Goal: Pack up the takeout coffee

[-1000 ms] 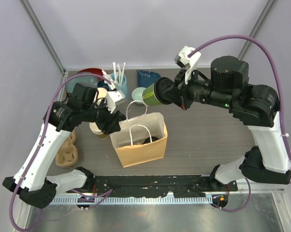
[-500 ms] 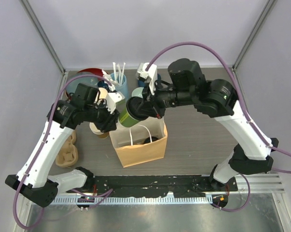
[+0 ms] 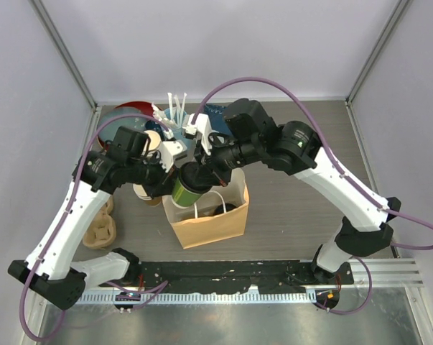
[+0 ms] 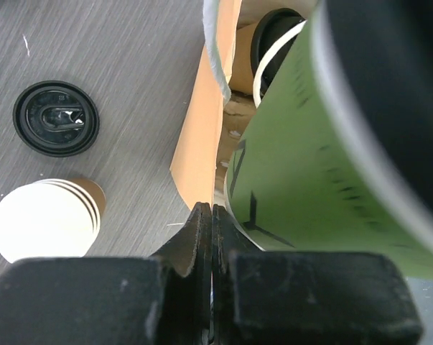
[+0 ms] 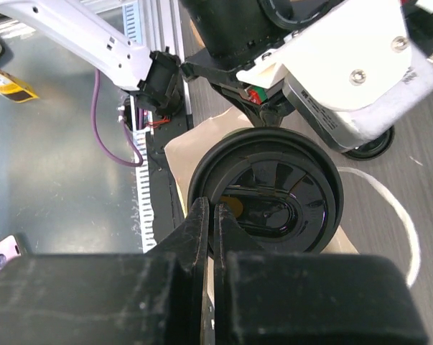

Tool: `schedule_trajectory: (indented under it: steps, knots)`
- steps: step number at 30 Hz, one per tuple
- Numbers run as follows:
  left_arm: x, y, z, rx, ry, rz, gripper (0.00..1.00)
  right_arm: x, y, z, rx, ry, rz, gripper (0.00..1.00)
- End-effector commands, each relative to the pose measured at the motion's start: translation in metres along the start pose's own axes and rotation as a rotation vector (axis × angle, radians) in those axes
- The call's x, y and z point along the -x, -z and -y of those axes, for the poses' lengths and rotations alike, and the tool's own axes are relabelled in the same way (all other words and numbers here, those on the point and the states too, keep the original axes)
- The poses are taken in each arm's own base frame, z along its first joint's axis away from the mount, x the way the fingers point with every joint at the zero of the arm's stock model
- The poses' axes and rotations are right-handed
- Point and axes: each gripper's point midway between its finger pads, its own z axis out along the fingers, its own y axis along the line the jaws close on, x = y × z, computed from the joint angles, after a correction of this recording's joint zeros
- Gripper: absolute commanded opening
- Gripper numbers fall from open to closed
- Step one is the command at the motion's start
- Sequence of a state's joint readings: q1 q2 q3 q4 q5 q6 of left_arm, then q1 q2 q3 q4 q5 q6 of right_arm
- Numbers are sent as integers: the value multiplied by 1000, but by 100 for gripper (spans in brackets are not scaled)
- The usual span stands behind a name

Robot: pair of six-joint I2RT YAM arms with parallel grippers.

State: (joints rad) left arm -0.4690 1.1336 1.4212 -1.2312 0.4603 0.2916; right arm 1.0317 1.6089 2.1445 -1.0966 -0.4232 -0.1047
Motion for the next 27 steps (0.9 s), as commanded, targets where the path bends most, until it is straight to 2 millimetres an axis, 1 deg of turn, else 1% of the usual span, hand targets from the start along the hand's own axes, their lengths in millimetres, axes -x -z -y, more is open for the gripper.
schedule_trajectory:
  steps: [1,7,9,10,11,14,15,16,17,18,20,21,22,25,27]
  knots:
    - [8,1,9,-49,-12,59,0,-1,-17,1,35,31,9,1]
    - [9,-2,13,-73,-4,67,0,-22,-33,8,22,25,-68,1]
    - [11,-2,13,-76,-1,71,0,-29,-39,6,36,65,-92,1]
    - [11,-2,13,-79,1,72,0,-32,-42,-3,59,99,-103,1]
    - [12,-2,14,-82,0,73,0,-39,-46,-5,69,117,-123,1]
    - [13,-1,16,-92,-1,74,0,-48,-55,-6,65,157,-166,1]
    - [13,-1,15,-89,-2,75,0,-60,-61,-3,60,153,-224,1]
    - [12,-1,16,-93,0,72,0,-66,-64,0,55,151,-250,1]
    - [13,0,17,-98,-6,75,0,-68,-66,-1,56,156,-267,1]
    - [14,0,17,-100,-5,76,0,-78,-72,7,27,149,-317,1]
    - [13,0,19,-111,-7,75,0,-89,-77,9,10,163,-365,1]
    - [14,1,19,-111,-6,76,0,-95,-80,15,-8,171,-392,1]
    - [13,1,20,-113,-8,75,0,-100,-82,15,-9,173,-410,1]
    - [13,1,20,-111,-9,75,0,-110,-86,20,-23,181,-437,1]
    - [14,1,20,-112,-8,78,0,-113,-87,20,-16,195,-436,1]
